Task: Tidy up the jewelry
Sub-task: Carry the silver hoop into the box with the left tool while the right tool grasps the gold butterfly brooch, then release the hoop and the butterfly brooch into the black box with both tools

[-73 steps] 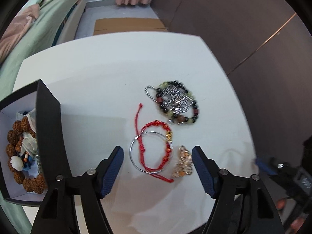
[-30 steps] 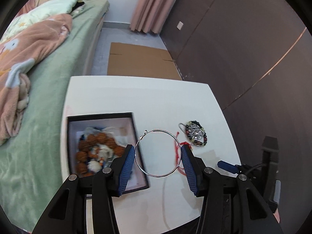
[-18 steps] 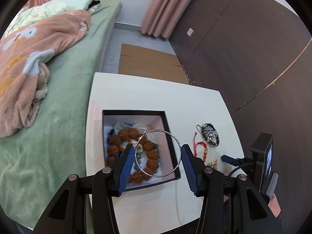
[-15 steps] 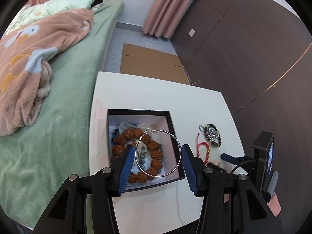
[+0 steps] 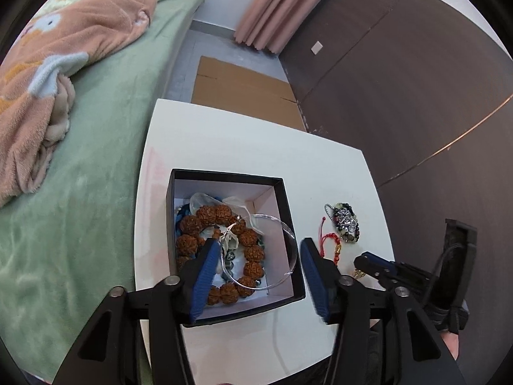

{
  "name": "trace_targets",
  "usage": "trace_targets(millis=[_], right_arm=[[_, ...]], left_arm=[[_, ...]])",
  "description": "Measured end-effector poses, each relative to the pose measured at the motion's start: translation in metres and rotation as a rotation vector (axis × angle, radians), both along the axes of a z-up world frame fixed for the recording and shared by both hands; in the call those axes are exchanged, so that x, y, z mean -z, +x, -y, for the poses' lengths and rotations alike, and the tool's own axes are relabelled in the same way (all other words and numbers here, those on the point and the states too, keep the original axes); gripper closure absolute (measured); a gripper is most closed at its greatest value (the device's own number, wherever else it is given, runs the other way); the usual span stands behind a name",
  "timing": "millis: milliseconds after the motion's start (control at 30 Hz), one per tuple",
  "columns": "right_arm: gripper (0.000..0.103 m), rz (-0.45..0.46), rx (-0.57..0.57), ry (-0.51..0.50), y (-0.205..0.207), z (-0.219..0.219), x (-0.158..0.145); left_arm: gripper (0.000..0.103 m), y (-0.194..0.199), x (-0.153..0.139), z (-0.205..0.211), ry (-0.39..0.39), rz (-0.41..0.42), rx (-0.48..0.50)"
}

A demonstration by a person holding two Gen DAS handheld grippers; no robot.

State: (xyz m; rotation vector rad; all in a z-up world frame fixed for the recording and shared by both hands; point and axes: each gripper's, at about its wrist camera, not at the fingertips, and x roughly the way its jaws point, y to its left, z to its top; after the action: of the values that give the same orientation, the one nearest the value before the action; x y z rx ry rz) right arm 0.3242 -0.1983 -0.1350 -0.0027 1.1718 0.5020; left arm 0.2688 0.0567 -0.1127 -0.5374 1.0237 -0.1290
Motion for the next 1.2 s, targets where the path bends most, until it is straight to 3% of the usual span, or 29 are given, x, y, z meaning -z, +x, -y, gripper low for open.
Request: trace_targets(millis=[67,100,433,700,733,767,833,1200], right_arm=[[0.082,0.003,0.000,0.027,-0.001,-0.002,-0.006],[0.082,0.006,-0.001,0.041,-0.001,-0.005,-0.011],[0.082,0.040,-0.072,0.165,-0.006,-0.057,-0.048],[0.082,0.011,-0.122,0.307,0.000,-0.107,-0.064],[0.074,-0.004,-0.125,0.330,0.001,-0.110,-0.065],[0.046,-0.023,-0.127,0.350,0.001,-0.112,-0.065],[0.019,-0.012,-0.096,0.366,-0.002,-0.110,-0.070],[0.019,0.051,0.026,0.258,-0.029,-0.054,-0.098]], left_arm=[[0.016,-0.001,-0.002,-0.002,-0.009,0.013,-0.004],[0.014,-0.003,-0.003,-0.004,-0.012,0.025,-0.011],[0.014,-0.018,-0.012,-0.038,-0.023,0.051,-0.084],[0.012,-0.031,-0.016,-0.060,-0.022,0.064,-0.122],[0.011,-0.032,-0.018,-0.062,-0.023,0.069,-0.128],[0.008,-0.034,-0.019,-0.063,-0.024,0.073,-0.131],[0.004,-0.037,-0.023,-0.065,-0.028,0.085,-0.135],[0.004,-0.054,-0.050,-0.040,-0.042,0.150,-0.086]])
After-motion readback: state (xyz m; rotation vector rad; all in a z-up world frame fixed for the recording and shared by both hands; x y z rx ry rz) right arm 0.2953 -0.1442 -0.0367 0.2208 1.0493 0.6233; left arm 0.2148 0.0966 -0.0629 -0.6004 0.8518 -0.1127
